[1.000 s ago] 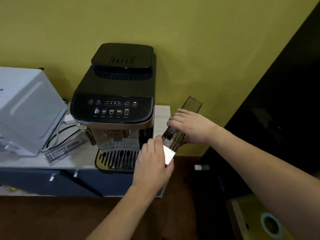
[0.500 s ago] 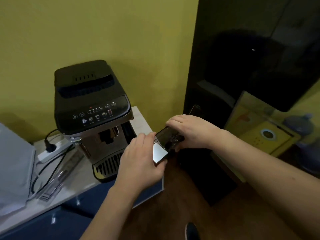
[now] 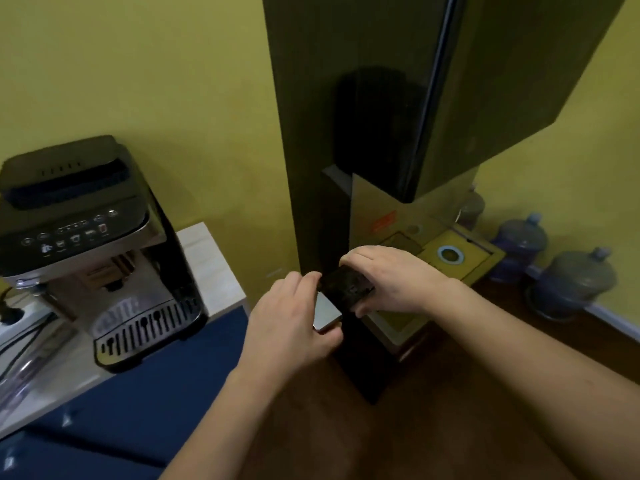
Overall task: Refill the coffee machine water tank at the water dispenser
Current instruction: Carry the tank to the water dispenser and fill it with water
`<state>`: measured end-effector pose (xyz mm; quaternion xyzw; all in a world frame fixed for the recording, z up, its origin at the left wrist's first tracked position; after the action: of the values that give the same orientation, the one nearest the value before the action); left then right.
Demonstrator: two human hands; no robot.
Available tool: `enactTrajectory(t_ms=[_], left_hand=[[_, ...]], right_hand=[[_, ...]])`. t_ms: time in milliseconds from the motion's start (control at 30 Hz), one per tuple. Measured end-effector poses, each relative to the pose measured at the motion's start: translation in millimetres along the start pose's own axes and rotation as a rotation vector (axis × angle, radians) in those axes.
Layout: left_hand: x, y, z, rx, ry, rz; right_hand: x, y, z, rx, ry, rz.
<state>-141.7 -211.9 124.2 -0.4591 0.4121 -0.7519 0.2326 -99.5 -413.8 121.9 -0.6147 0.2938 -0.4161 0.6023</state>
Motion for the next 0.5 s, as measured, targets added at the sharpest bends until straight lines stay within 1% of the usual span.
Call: enactTrajectory(t_ms=[100,200,300,367,500], left_hand=[[40.6,30.8,10.7,0.000,-0.013,-0.016],[69.5,52.3,25.4,-0.006,-0.004,-0.027],[83.9,66.5,41.0,-0.011,-0.004,-0.003],[89.1,75.4,54.4,-0.018,0.011,0.007],[97.0,92.1,84.6,-0.063,0.038,0.026]], right_hand=[[41.7,4.3,-33.7,0.008,0.012,-0.006],[75.4,8.2,-54.8,-0.013,0.025,0.067],[101.0,16.1,-63.6,-0.045,0.035,0.143],[116.6,21.4,-65.9,-0.041,0.047,0.141],[146.7,33.1,-72.0,-0.067,0.133,0.164]])
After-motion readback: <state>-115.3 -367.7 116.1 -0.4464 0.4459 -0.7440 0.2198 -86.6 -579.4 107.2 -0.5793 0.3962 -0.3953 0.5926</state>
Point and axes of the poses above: each hand's wrist, its own z-axis towards the middle knuckle, its own y-axis out of the palm, x = y × z, the point moved 1 cm from there along z, towards the middle knuckle, and after that the axes turned 14 degrees about -z, right-handed, at the moved point
